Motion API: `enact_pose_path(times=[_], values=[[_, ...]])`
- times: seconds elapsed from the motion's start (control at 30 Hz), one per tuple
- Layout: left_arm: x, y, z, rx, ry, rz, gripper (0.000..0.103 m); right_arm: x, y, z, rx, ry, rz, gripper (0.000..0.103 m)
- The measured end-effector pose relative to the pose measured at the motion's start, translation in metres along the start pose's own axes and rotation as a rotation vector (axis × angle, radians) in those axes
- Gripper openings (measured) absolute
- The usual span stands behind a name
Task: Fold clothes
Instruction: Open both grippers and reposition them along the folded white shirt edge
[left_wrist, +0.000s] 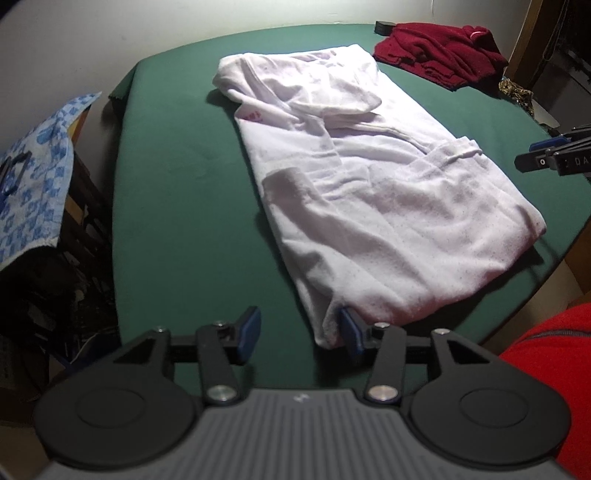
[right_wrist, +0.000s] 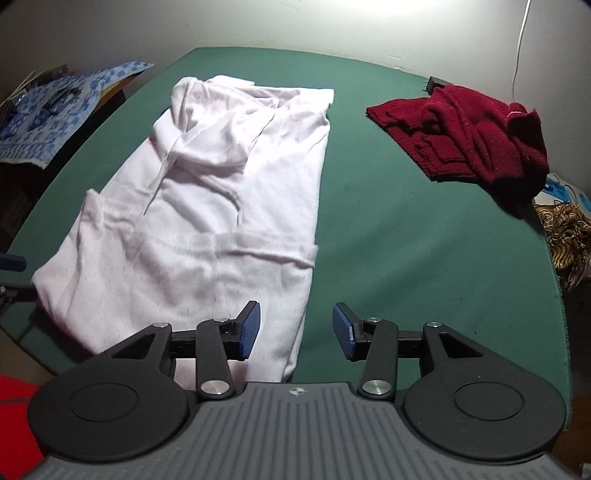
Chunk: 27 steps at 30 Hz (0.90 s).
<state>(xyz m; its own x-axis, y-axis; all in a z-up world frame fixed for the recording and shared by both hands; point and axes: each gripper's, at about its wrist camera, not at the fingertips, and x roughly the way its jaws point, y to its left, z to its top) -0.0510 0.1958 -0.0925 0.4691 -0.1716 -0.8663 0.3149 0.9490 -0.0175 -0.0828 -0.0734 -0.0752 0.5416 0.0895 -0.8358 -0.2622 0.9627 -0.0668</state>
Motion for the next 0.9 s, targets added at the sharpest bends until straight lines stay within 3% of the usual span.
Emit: enact_pose_path(times=[0.17,0.27,0.37,0.67,0.9], values=[[0.011,0.0,0.036,-0.054,-0.049,0.1,0.048,0.022,0.011,0.024,0.05,-0.014,-0.092,0.047],[0.023,-0.002,0.061,-0.092,-0.068,0.163,0.049,0.027,0.017,0.033,0.087,-0.029,-0.136,0.068],[0.035,-0.007,0.077,-0.082,-0.073,0.208,0.055,0.03,0.02,0.035,0.109,-0.036,-0.131,0.069],[0.044,-0.005,0.075,-0.069,-0.048,0.173,0.06,0.03,0.032,0.029,0.123,-0.041,-0.141,0.069],[0.047,-0.023,0.069,-0.157,-0.019,0.177,0.059,0.034,0.03,0.029,0.077,-0.055,-0.06,0.069]])
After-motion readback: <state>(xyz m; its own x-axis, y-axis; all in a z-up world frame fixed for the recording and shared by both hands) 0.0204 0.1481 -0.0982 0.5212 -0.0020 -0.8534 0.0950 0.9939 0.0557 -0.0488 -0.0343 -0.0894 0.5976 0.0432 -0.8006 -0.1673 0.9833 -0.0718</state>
